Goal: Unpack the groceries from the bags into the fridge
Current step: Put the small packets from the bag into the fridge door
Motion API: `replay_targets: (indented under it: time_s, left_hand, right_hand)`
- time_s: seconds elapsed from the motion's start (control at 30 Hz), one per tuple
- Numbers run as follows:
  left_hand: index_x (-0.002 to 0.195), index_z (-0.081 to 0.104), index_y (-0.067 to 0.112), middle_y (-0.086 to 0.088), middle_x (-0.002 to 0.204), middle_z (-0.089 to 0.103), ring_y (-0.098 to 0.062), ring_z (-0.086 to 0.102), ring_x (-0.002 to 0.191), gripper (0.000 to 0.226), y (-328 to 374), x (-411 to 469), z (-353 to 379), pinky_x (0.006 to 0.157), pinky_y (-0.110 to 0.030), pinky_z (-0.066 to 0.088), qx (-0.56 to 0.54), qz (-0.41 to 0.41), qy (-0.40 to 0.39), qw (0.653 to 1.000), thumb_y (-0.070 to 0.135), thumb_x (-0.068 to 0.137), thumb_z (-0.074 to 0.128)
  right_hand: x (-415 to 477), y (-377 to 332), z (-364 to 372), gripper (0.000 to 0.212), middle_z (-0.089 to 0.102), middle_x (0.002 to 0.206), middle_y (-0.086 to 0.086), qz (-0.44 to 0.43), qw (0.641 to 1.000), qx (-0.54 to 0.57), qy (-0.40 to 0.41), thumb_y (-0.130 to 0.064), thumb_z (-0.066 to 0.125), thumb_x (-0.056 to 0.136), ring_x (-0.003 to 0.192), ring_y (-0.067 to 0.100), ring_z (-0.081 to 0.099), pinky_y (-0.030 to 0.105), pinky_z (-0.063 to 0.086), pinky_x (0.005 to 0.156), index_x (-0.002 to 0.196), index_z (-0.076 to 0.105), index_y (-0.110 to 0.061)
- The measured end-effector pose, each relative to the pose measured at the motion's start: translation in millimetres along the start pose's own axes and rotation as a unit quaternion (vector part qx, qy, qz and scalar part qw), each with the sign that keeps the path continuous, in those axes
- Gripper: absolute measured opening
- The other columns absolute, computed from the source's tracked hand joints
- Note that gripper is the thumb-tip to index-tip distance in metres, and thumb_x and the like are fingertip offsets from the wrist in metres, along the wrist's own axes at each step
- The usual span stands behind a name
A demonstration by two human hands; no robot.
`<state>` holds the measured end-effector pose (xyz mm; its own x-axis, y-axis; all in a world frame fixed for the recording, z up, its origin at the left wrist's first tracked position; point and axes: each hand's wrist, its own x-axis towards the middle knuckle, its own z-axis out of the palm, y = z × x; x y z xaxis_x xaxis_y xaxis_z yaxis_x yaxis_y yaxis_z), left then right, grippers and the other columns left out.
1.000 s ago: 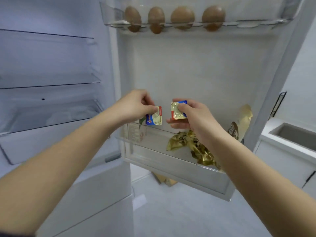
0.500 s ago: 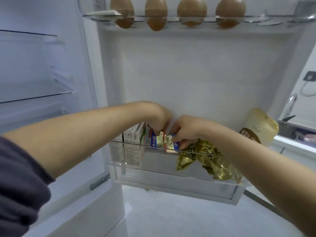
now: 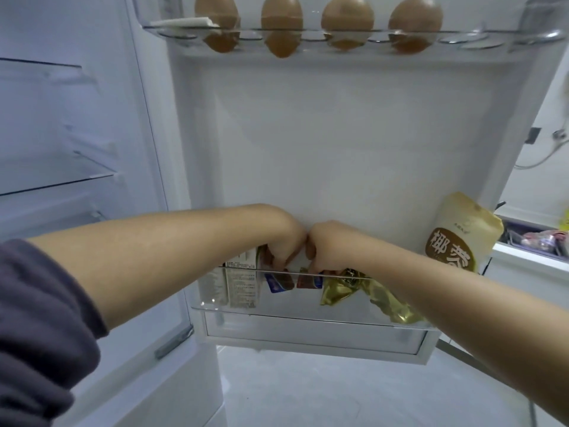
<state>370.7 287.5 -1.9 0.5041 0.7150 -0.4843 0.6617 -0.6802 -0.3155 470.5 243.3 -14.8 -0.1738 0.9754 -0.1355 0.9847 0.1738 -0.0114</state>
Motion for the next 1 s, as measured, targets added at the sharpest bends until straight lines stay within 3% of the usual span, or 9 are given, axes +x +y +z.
replay_targets:
  time_s: [0.03,0.13,0.27,0.37,0.47,0.63,0.8,1.0]
  left_hand:
    - [0.089,0.062,0.014,0.0,0.092,0.059,-0.018,0.052,0.082,0.024,-0.4,-2.1,-0.2,0.065,-0.024,0.039,-0.005,-0.003,0.005,1.0,0.037,0.086,0.07]
    - [0.071,0.052,0.019,0.003,0.077,0.058,-0.019,0.054,0.077,0.039,0.4,-8.6,1.0,0.06,-0.025,0.042,-0.024,-0.017,0.014,0.999,0.051,0.079,0.071]
    - [0.071,0.048,0.029,0.013,0.068,0.051,-0.017,0.054,0.076,0.036,3.3,-10.4,5.0,0.071,-0.025,0.044,-0.039,-0.008,0.023,0.999,0.049,0.073,0.078]
    - [0.066,0.046,0.032,0.016,0.067,0.051,-0.016,0.055,0.078,0.036,4.9,-8.2,7.3,0.058,-0.024,0.039,-0.03,0.003,0.02,0.999,0.042,0.075,0.079]
    - [0.07,0.055,0.032,0.017,0.066,0.055,-0.013,0.059,0.075,0.025,2.7,-5.9,9.5,0.051,-0.019,0.039,-0.039,0.01,0.015,0.999,0.035,0.077,0.078]
    - [0.068,0.054,0.032,0.018,0.064,0.055,-0.01,0.058,0.068,0.026,1.8,-8.0,10.1,0.051,-0.02,0.037,-0.013,0.012,0.033,0.999,0.037,0.077,0.078]
    - [0.072,0.058,0.035,0.017,0.074,0.064,-0.007,0.057,0.065,0.022,1.0,-9.8,10.4,0.049,-0.02,0.035,-0.001,-0.002,0.04,0.999,0.039,0.074,0.079]
    - [0.078,0.063,0.035,0.021,0.06,0.052,-0.003,0.05,0.058,0.02,3.3,-11.0,8.6,0.049,-0.02,0.035,0.014,-0.027,0.068,0.997,0.047,0.073,0.078]
  right_hand:
    - [-0.6,-0.4,0.2,0.032,0.069,0.109,0.008,-0.013,1.0,-0.021,0.003,-0.026,0.07,0.084,0.094,0.025,0.065,0.032,0.054,0.079,0.113,0.068,-0.01]
    - [-2.0,-0.2,-1.4,0.043,0.068,0.111,0.006,-0.039,0.998,-0.046,-0.013,-0.034,0.075,0.08,0.1,0.026,0.063,0.033,0.054,0.083,0.115,0.067,-0.012]
    - [-2.4,4.2,-4.8,0.064,0.064,0.118,0.001,-0.066,0.993,-0.07,-0.066,-0.038,0.082,0.072,0.107,0.023,0.058,0.03,0.051,0.085,0.128,0.059,-0.019]
    - [-4.1,8.4,-6.1,0.07,0.061,0.121,-0.001,-0.08,0.99,-0.087,-0.08,-0.038,0.084,0.071,0.108,0.022,0.056,0.027,0.046,0.082,0.132,0.055,-0.021]
    - [-4.7,11.0,-1.3,0.064,0.064,0.115,-0.001,-0.084,0.992,-0.067,-0.066,-0.04,0.084,0.07,0.101,0.021,0.058,0.03,0.051,0.084,0.125,0.059,-0.021]
    - [-4.4,9.0,9.7,0.043,0.068,0.092,-0.001,-0.083,0.996,-0.039,-0.016,-0.05,0.078,0.072,0.084,0.019,0.062,0.03,0.053,0.071,0.103,0.07,-0.022]
    - [-1.3,8.8,7.1,0.039,0.067,0.095,-0.003,-0.088,0.995,-0.035,-0.012,-0.044,0.079,0.074,0.085,0.019,0.062,0.03,0.052,0.071,0.107,0.07,-0.024]
    - [2.8,9.4,8.1,0.031,0.069,0.094,-0.004,-0.087,0.996,-0.009,-0.005,-0.039,0.082,0.071,0.088,0.018,0.064,0.033,0.056,0.078,0.1,0.076,-0.03]
